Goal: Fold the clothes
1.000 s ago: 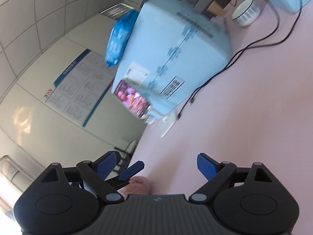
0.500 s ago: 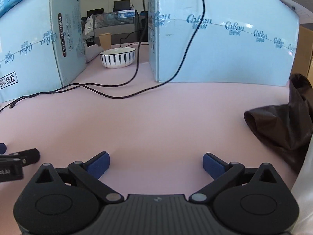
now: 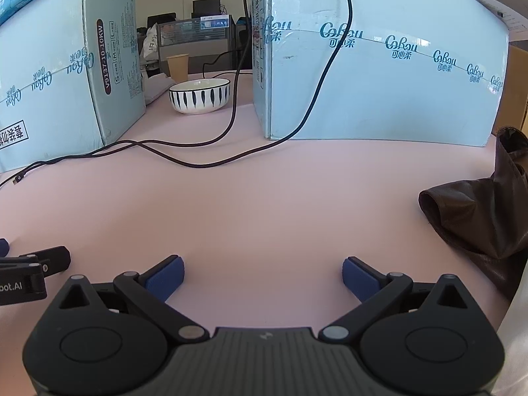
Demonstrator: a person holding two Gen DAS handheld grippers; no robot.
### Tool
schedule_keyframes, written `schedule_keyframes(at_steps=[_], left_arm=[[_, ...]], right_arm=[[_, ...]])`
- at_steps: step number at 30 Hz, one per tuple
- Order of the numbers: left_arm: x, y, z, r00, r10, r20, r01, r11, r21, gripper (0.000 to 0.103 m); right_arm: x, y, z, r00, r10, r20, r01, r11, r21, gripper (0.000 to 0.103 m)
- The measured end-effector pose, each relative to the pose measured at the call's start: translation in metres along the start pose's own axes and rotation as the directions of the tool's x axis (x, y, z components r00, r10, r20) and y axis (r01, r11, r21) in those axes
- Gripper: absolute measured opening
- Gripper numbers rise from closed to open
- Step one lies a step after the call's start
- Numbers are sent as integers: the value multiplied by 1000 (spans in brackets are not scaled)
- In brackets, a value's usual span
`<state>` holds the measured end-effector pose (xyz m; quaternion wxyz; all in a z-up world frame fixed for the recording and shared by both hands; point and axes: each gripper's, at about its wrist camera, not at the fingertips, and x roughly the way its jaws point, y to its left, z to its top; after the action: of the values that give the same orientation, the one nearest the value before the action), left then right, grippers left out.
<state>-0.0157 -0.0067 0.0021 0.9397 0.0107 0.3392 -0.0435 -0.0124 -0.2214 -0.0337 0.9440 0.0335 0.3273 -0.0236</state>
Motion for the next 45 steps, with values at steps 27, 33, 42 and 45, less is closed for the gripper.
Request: schedule_keyframes(at_steps=[27,33,42,45], left_arm=[[-1,-1,-1,1000,7,2,-7,1000,-6,103],[-1,-1,-1,1000,7,2,-7,1000,-6,103],[-1,-1,-1,1000,7,2,-7,1000,-5,103],[-1,-1,-1,1000,7,2,-7,1000,-5,103]], right_arm=[[0,0,0,1000,5,-2,-5,1000,4,103],[0,0,0,1000,5,-2,-5,1000,3,103],[0,-1,0,1000,5,-2,-5,1000,3,103],[1,0,0,1000,5,-2,-5,1000,3,103]])
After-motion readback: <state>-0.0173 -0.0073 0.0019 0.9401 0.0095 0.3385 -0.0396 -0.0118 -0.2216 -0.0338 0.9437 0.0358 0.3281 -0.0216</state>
